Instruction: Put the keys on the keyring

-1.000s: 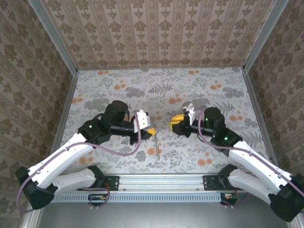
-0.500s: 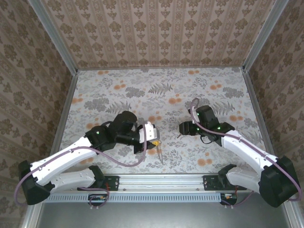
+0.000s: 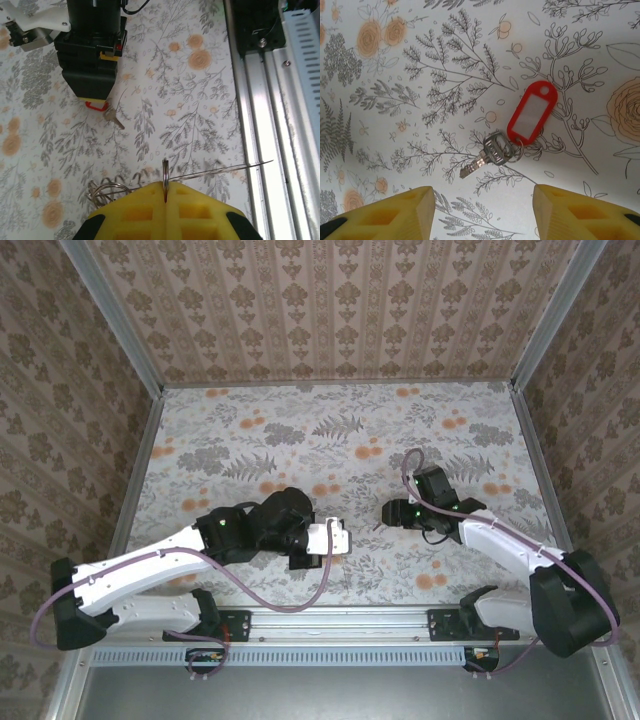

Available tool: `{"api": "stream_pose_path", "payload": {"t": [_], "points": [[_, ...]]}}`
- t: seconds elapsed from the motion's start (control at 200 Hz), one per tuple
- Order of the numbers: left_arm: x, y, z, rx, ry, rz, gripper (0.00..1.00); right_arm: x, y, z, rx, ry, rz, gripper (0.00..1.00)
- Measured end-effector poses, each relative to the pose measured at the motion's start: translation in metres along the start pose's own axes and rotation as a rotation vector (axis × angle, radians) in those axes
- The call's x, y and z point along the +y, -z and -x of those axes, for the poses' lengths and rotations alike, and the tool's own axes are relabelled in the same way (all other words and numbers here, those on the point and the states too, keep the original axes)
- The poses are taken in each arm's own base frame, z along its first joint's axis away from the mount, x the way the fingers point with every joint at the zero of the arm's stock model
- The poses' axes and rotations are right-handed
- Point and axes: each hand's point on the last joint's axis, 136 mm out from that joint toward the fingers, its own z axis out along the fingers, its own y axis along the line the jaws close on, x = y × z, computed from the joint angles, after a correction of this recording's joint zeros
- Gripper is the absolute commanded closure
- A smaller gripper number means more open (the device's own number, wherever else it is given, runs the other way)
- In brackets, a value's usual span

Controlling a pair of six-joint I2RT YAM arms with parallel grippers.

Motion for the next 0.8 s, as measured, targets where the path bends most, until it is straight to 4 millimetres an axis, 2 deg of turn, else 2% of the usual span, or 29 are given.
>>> {"api": "stream_pose_path", "payload": {"t": [0.42,0.68,0.8], "points": [[0.004,0.000,-0.003,0.022,-0.037,0.033,1.00,-0.005,-0.015,-0.005,0.042,-0.022,-0.003,0.46],[0.007,0.001,-0.001,-0.012,-0.006,0.018,1.00,-0.004,-0.014,-0.005,0.039,-0.018,0.001,0.48],[0.014,0.009,0.000,-0.076,0.066,0.007,1.00,0.007,-0.006,0.004,-0.016,0.003,0.058,0.48]]}}
